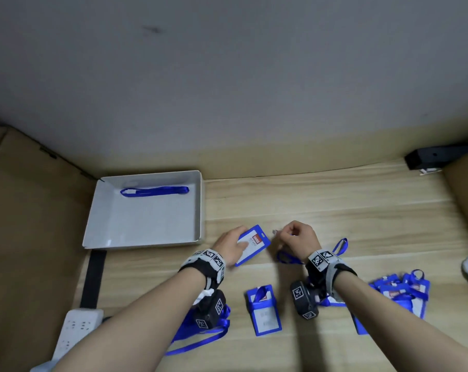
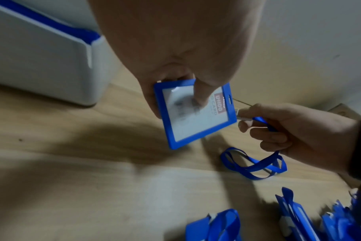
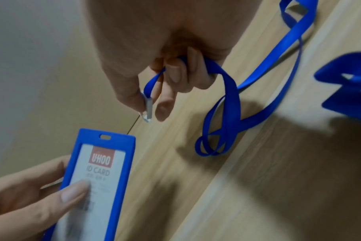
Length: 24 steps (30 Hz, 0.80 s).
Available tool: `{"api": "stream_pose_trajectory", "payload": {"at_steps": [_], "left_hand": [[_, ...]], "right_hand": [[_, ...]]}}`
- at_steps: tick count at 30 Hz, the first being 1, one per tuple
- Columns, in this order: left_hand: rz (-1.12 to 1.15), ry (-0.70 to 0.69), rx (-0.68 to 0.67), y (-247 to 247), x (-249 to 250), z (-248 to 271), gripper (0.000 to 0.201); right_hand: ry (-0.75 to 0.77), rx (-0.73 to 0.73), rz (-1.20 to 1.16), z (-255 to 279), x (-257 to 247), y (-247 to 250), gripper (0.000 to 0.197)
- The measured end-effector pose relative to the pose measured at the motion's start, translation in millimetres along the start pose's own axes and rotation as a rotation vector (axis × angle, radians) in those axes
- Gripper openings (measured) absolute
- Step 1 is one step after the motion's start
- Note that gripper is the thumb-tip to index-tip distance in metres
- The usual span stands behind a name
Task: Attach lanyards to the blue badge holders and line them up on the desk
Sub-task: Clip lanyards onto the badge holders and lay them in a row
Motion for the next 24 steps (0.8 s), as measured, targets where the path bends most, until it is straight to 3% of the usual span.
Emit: {"api": "stream_pose_trajectory", "payload": {"at_steps": [3, 9, 16, 20, 24], "left_hand": [[-0.02, -0.061, -0.04, 10, 12, 18, 0.024], [-0.093, -0.131, -0.048, 23, 23, 46, 0.023], [-0.159, -0.149, -0.045, 31, 32, 64, 0.023], [-0.167, -0.147, -0.046, 30, 35, 71, 0.021], [-0.166, -0.158, -0.044, 32, 36, 76, 0.021]], "right_hand": [[0.007, -0.019, -0.058, 15, -12, 1, 0.033], [0.082, -0.026, -0.086, 48, -41, 9, 0.036], [0.1, -0.101, -0.164, 76, -53, 21, 0.015], [0.105, -0.159, -0.126, 87, -48, 20, 0.035], [0.099, -0.162, -0.098, 92, -49, 20, 0.034]]}}
Point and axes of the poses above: each hand's wrist, its own z-axis away from the middle knuckle, its own y-axis out of the back of the hand, x = y × z, the point moved 5 cm from there along -z, towards the middle knuckle, and after that the axes turned 4 degrees about z, right-handed, at the moved point
